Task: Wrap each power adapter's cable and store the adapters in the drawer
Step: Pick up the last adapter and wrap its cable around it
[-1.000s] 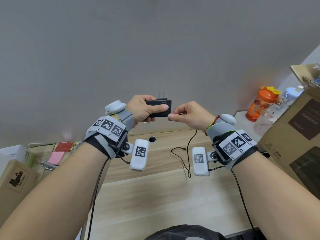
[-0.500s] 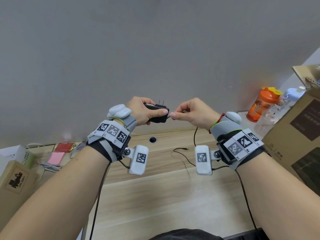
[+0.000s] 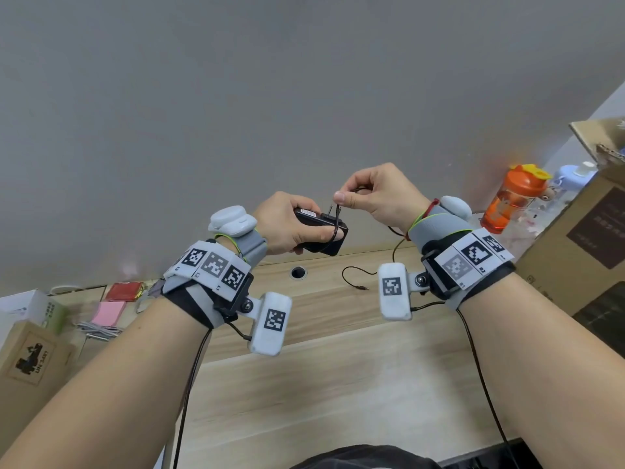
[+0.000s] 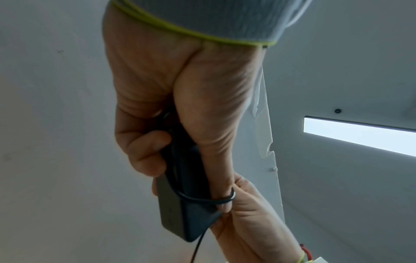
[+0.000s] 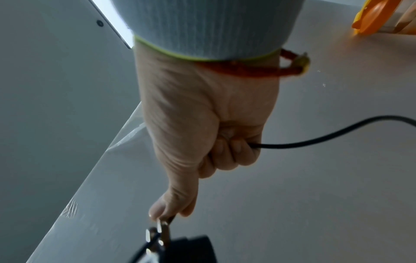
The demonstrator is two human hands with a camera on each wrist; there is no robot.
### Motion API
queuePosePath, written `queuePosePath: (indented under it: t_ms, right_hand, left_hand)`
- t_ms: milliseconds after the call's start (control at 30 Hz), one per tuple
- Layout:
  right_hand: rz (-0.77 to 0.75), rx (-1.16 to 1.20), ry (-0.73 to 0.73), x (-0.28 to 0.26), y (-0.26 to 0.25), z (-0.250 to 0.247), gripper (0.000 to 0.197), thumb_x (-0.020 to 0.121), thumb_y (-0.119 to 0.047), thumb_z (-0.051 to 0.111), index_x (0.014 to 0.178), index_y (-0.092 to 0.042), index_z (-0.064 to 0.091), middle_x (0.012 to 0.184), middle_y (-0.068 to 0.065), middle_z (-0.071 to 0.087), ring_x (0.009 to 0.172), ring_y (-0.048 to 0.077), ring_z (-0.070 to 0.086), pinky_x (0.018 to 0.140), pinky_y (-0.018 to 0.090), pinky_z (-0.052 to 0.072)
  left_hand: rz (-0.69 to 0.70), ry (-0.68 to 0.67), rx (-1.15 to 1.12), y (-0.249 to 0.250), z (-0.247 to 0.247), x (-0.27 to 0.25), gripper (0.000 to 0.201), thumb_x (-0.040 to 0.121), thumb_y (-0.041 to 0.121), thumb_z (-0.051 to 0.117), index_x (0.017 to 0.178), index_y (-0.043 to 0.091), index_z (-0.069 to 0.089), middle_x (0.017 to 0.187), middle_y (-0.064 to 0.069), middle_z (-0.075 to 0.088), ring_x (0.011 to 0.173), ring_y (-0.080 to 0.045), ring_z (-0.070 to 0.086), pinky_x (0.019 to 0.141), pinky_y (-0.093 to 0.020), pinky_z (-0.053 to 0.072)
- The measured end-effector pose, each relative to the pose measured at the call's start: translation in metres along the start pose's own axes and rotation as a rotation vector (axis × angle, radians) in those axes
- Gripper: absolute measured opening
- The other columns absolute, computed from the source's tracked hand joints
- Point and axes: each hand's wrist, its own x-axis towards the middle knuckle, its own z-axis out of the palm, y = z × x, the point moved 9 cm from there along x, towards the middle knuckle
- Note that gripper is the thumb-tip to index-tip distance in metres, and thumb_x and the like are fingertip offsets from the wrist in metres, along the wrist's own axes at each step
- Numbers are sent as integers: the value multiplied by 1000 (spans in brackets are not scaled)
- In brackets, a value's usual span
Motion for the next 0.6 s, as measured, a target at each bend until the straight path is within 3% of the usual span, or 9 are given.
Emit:
queuePosePath:
  t_ms: [67,200,333,467,600]
  right_hand:
    - [1,24,-11,0,4,6,20,86,-29,74,70,-18,68,56,-3,46,53,6,35,53,16,32]
    - [33,44,-12,0,17,17,29,97,-29,59,79,-9,67,43,-17,41,42,2,32,45,11,27]
    - [88,37,-64,-1,34,39,38,100,-28,52,87,5,63,55,-11,40,43,1,32,52,22,29]
    - [57,-33,-208,-13,27,64,30,101,-32,49,99,-17,75,57,-7,31,43,5,26,47,20,24]
    - [17,-131,-261,-18,14,67,26,99,-34,54,99,-22,78,51,-9,20,46,9,20,45,22,18]
  left_hand:
    - [19,-11,-42,4,1,1,21,72,29,85,78,17,70,61,2,65,54,-19,56,52,-28,49]
    - [50,68,-163,7,-8,3,23,72,25,87,81,12,71,65,-3,65,55,-18,58,51,-27,47]
    - [18,168,-310,0,-15,7,22,74,24,85,82,10,69,67,-4,64,57,-20,58,54,-29,49]
    - [-36,300,-377,-12,-28,12,31,74,27,85,89,6,68,70,-9,63,48,-21,52,46,-24,45]
    - [-74,344,-314,-21,-36,16,29,74,30,85,82,11,65,70,-9,63,40,-18,49,41,-22,41]
